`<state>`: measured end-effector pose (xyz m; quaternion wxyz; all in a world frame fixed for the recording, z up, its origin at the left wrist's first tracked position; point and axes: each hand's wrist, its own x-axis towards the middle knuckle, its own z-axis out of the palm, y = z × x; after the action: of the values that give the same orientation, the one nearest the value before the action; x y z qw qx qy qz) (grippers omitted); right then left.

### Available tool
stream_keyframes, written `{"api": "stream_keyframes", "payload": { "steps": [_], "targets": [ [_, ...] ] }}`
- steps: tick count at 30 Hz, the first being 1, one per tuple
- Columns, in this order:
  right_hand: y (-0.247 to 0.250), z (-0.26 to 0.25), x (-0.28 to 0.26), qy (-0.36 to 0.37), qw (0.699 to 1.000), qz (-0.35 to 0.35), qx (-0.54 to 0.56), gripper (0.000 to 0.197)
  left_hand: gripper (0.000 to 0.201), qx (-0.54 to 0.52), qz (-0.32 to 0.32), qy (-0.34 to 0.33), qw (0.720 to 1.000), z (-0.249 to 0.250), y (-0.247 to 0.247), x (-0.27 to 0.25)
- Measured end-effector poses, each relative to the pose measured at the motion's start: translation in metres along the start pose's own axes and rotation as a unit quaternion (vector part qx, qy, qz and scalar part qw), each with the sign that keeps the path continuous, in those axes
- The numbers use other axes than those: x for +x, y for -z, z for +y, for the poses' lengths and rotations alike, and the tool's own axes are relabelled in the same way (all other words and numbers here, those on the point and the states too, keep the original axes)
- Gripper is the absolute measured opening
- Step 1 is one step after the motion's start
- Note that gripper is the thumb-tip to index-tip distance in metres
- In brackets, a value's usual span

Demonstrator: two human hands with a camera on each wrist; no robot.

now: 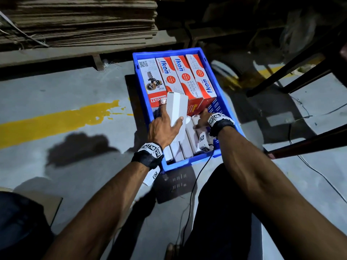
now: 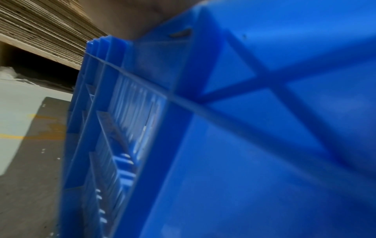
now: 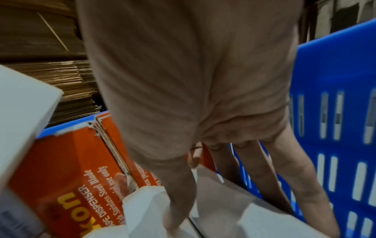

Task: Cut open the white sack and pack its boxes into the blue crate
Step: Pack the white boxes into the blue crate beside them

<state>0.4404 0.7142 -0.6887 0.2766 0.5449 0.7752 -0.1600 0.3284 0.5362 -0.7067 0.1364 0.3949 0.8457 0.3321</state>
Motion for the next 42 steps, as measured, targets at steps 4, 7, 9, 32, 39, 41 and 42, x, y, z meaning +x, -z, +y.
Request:
{"api": "stream_keyframes", "payload": {
  "steps": [4,7,9,32,39,41,42],
  "targets": [
    [0.006,0.002,-0.002,-0.004,0.998,-0.041,0.046,0.082,0.082,-0.003,0.006,0.001,1.0,0.001,-0.001,0.002],
    [0.014,0.013,-0.015,0.013,0.995,-0.052,0.087,0.066,0.085,-0.025,0.005,0.005,1.0,0.002,0.005,0.0],
    [0.022,0.022,-0.024,0.054,0.995,-0.013,0.085,0.057,0.085,-0.051,-0.009,0.011,0.999,0.007,0.011,-0.001],
    [0.082,0.056,-0.075,0.049,0.939,0.12,0.318,0.046,0.019,-0.169,-0.166,0.064,0.97,0.072,0.014,0.029],
    [0.066,0.046,-0.072,0.006,0.968,0.104,0.227,0.051,0.012,-0.075,-0.156,0.054,0.983,0.092,-0.004,0.029],
    [0.065,0.047,-0.071,0.005,0.971,0.074,0.227,0.049,0.005,-0.054,-0.155,0.049,0.985,0.098,-0.003,0.03],
    [0.062,0.047,-0.067,0.002,0.971,0.063,0.229,0.052,0.007,-0.04,-0.152,0.045,0.987,0.1,-0.003,0.029]
  ]
}}
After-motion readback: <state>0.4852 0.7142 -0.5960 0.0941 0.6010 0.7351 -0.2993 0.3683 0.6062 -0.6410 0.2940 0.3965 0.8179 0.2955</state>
